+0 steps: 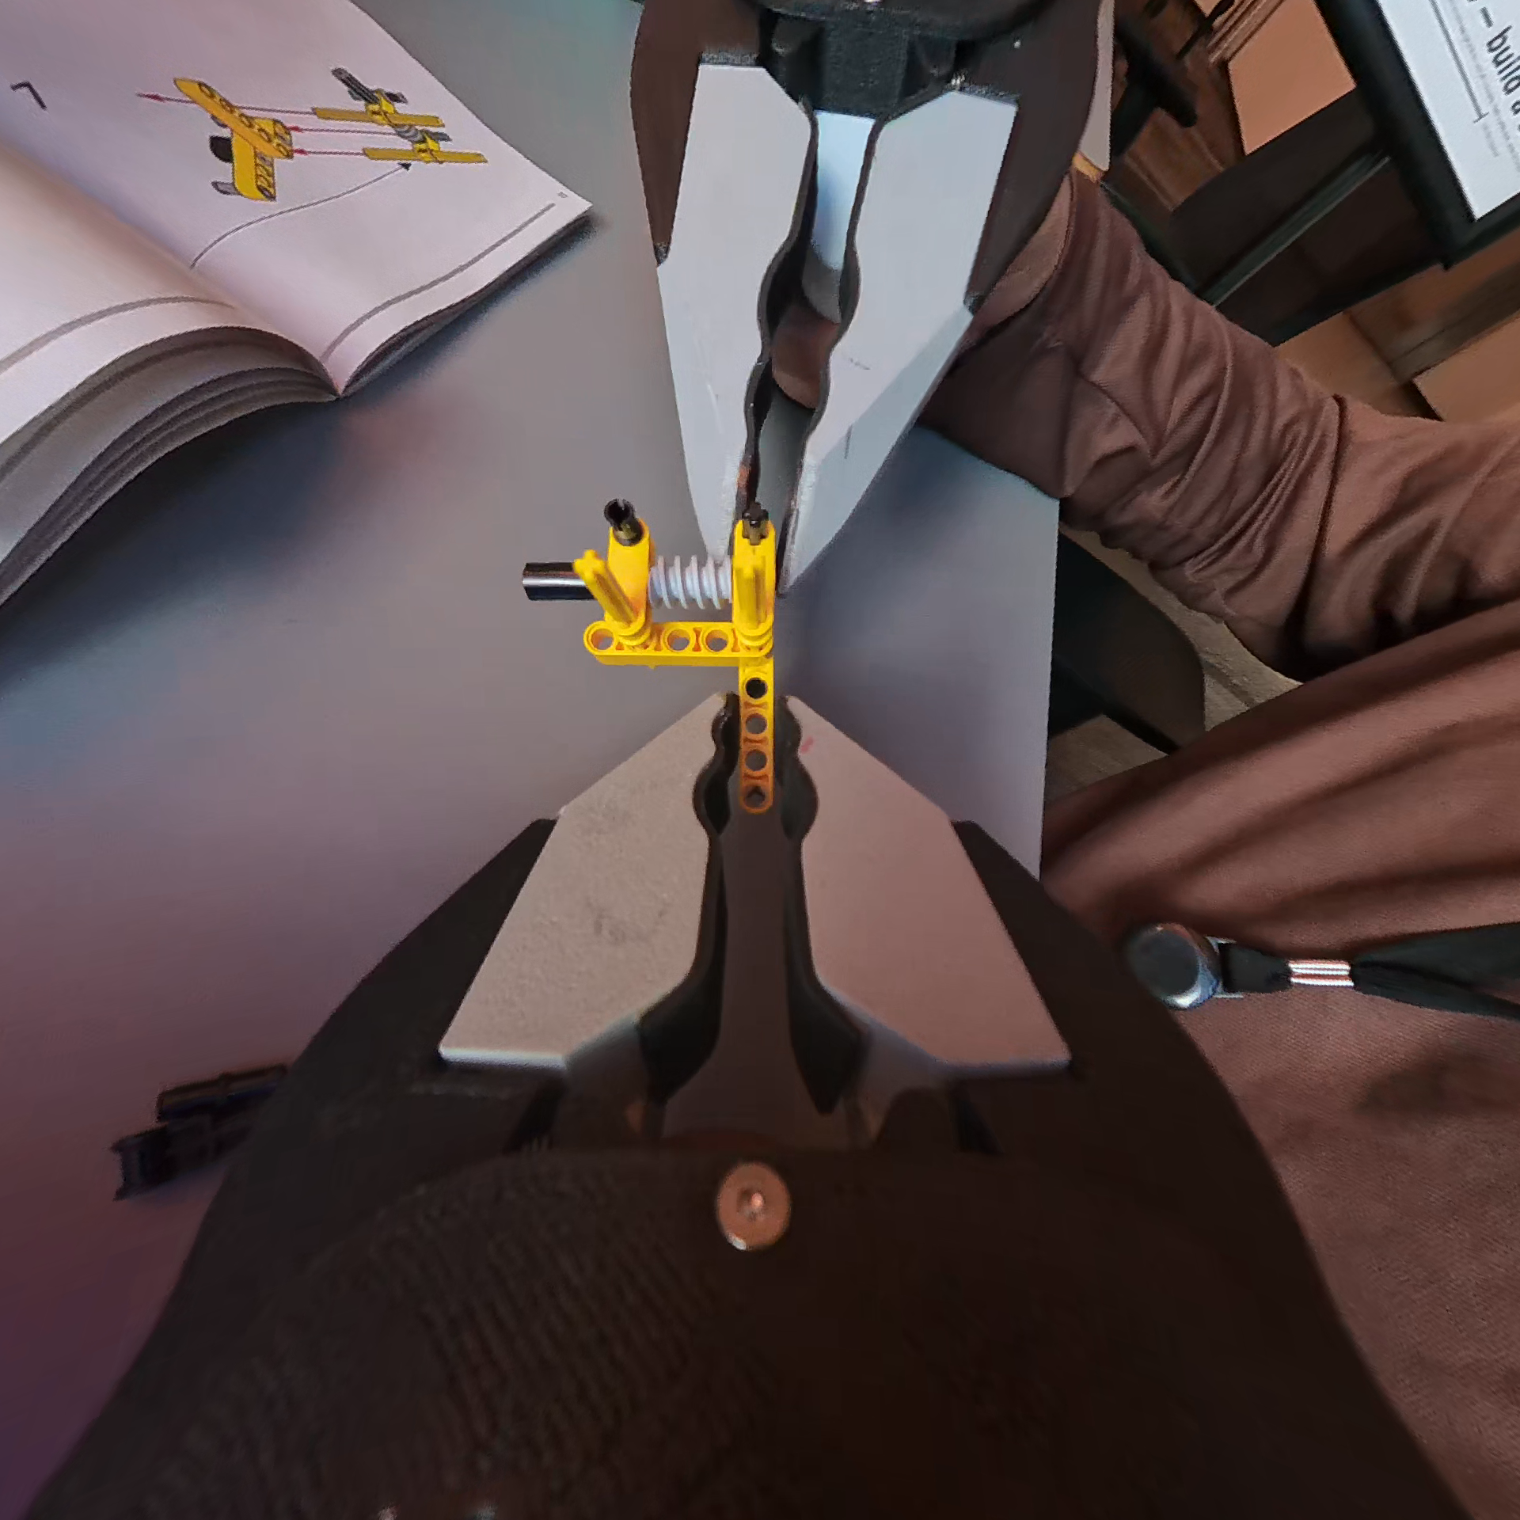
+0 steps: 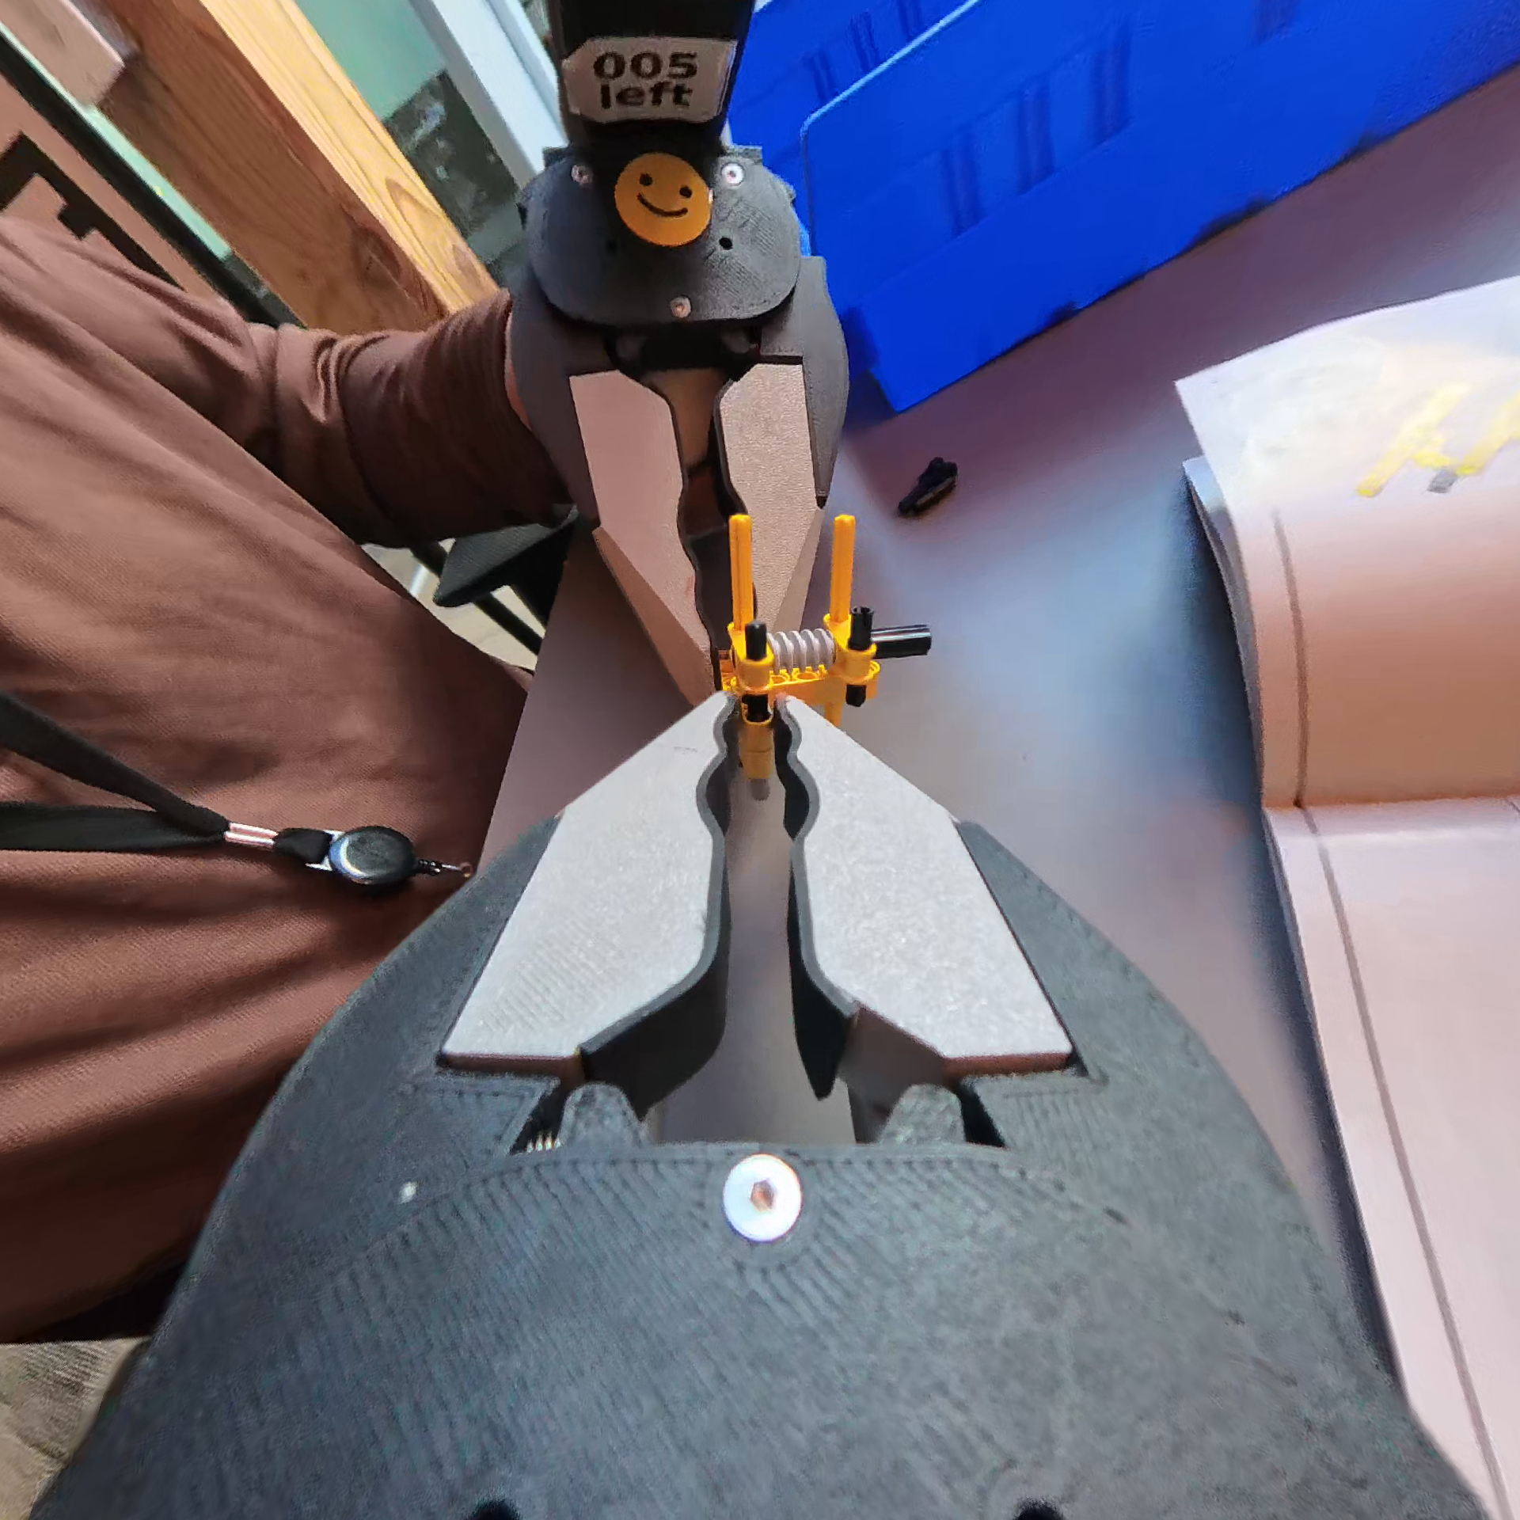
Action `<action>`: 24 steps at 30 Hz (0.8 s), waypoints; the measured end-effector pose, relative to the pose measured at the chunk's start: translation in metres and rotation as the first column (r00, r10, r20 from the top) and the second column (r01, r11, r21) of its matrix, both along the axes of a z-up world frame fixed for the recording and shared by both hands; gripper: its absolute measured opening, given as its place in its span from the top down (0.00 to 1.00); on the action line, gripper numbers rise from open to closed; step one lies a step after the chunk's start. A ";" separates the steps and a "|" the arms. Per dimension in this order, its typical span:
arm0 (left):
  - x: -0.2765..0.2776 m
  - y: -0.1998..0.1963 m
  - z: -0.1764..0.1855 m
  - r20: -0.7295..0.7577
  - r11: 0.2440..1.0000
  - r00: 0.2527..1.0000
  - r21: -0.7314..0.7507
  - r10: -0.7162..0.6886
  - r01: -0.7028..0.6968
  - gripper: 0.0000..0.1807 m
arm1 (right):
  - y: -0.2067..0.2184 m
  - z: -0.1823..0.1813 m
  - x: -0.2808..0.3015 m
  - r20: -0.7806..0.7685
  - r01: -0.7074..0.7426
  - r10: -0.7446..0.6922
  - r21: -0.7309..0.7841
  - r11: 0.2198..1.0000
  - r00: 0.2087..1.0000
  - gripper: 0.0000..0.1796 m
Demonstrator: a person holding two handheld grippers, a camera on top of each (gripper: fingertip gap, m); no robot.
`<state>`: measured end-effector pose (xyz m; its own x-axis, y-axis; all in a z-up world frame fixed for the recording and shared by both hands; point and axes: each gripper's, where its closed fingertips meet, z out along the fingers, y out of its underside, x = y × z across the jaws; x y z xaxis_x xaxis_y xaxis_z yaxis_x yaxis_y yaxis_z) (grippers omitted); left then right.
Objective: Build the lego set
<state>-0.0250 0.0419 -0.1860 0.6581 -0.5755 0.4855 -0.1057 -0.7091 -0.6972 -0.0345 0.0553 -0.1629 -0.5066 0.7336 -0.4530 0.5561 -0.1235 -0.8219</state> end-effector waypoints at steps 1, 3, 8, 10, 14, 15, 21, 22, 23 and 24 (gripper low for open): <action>0.000 0.001 -0.001 0.004 1.000 1.000 -0.005 0.003 -0.003 0.97 | 0.001 0.000 -0.001 0.014 0.006 -0.005 -0.021 1.000 1.000 0.97; -0.002 0.002 -0.001 0.013 1.000 1.000 -0.008 0.011 -0.011 0.97 | 0.003 -0.002 -0.002 0.033 0.017 -0.015 -0.042 0.999 0.999 0.97; -0.008 0.011 0.016 0.105 0.996 0.993 0.051 0.061 -0.066 0.97 | 0.012 0.008 -0.003 0.012 0.061 -0.060 -0.125 0.990 0.998 0.97; -0.011 0.012 0.020 0.118 0.994 0.990 0.071 0.071 -0.080 0.97 | 0.016 0.011 -0.004 0.005 0.074 -0.074 -0.167 0.983 0.997 0.97; -0.011 0.013 0.016 0.100 0.995 0.993 0.068 0.066 -0.073 0.93 | 0.024 0.015 -0.006 0.008 0.107 -0.108 -0.228 0.968 0.994 0.98; -0.010 0.013 0.016 0.115 0.995 0.992 0.069 0.060 -0.069 0.95 | 0.024 0.015 -0.006 0.009 0.107 -0.108 -0.239 0.965 0.994 0.98; -0.004 0.019 0.019 0.144 0.994 0.988 0.087 0.050 -0.063 1.00 | 0.022 0.009 -0.009 0.035 0.119 -0.114 -0.206 0.971 0.993 0.98; -0.005 0.019 0.018 0.132 0.994 0.990 0.090 0.056 -0.068 1.00 | 0.024 0.009 -0.009 0.038 0.129 -0.124 -0.216 0.968 0.992 0.98; -0.007 0.018 0.017 0.111 0.993 0.992 0.097 0.062 -0.073 0.98 | 0.026 0.010 -0.010 0.041 0.141 -0.135 -0.232 0.962 0.990 0.98; -0.008 0.017 0.015 0.084 0.992 0.994 0.102 0.066 -0.075 0.96 | 0.029 0.011 -0.010 0.044 0.154 -0.147 -0.251 0.956 0.988 0.98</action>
<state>-0.0329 0.0589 -0.1712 0.6599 -0.5796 0.4781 0.0013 -0.6354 -0.7722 -0.0446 0.0843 -0.1520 -0.3853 0.6605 -0.6444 0.5350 -0.4091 -0.7392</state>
